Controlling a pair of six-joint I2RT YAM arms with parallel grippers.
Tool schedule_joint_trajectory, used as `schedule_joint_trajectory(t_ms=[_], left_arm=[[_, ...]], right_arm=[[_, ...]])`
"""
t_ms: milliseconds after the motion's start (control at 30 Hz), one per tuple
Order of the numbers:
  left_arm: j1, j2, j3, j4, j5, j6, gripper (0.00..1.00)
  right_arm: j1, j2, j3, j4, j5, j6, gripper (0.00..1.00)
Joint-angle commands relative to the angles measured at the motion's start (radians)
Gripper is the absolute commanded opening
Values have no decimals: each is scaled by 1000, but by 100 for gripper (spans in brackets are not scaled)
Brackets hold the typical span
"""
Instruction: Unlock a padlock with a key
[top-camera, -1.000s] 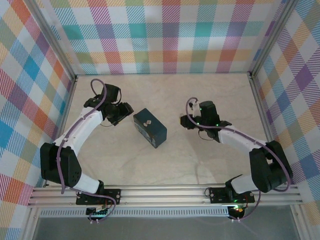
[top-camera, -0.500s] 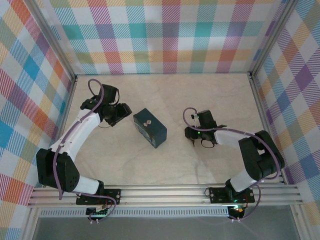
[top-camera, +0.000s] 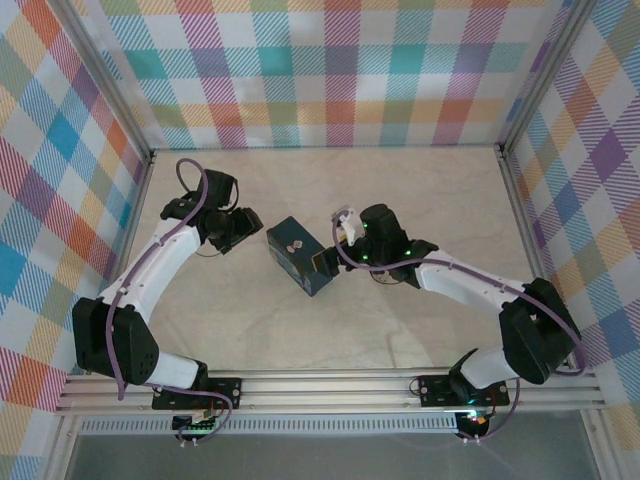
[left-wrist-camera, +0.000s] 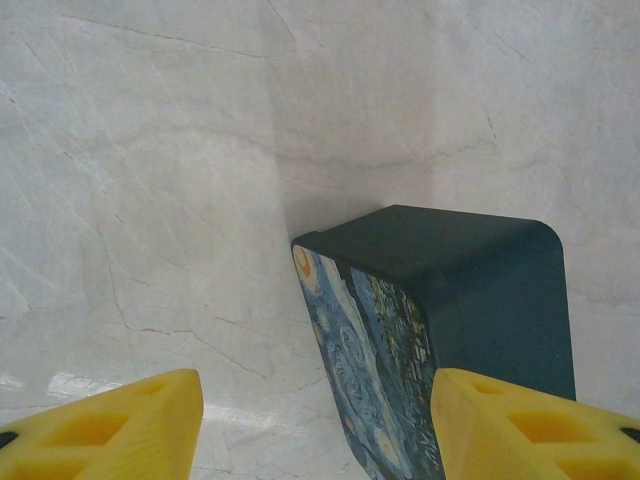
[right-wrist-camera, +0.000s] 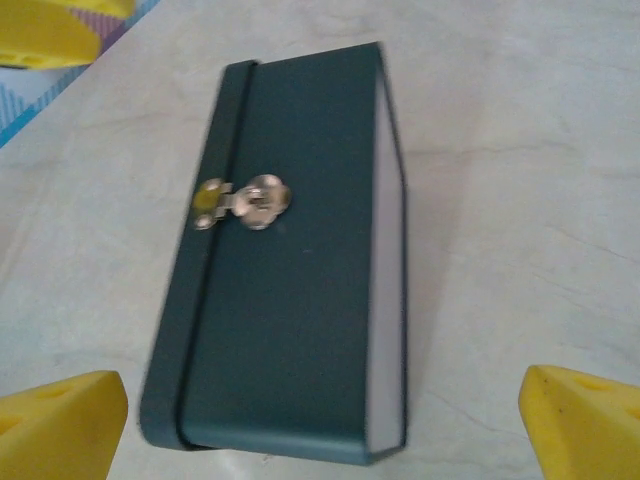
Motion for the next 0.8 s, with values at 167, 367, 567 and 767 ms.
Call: schedule_joint_trajectory(t_ms=[167, 367, 567, 767], left_arm=[[12, -32, -27, -14, -9, 10, 62], [12, -36, -32, -17, -11, 12, 62], [14, -38, -35, -12, -14, 12, 61], [14, -39, -35, -11, -16, 12, 61]], right_arm=[[59, 122, 101, 9, -35, -45, 100], [94, 189, 141, -35, 31, -70, 100], [114, 237, 151, -60, 71, -83, 100], [113, 230, 132, -13, 46, -8, 86]])
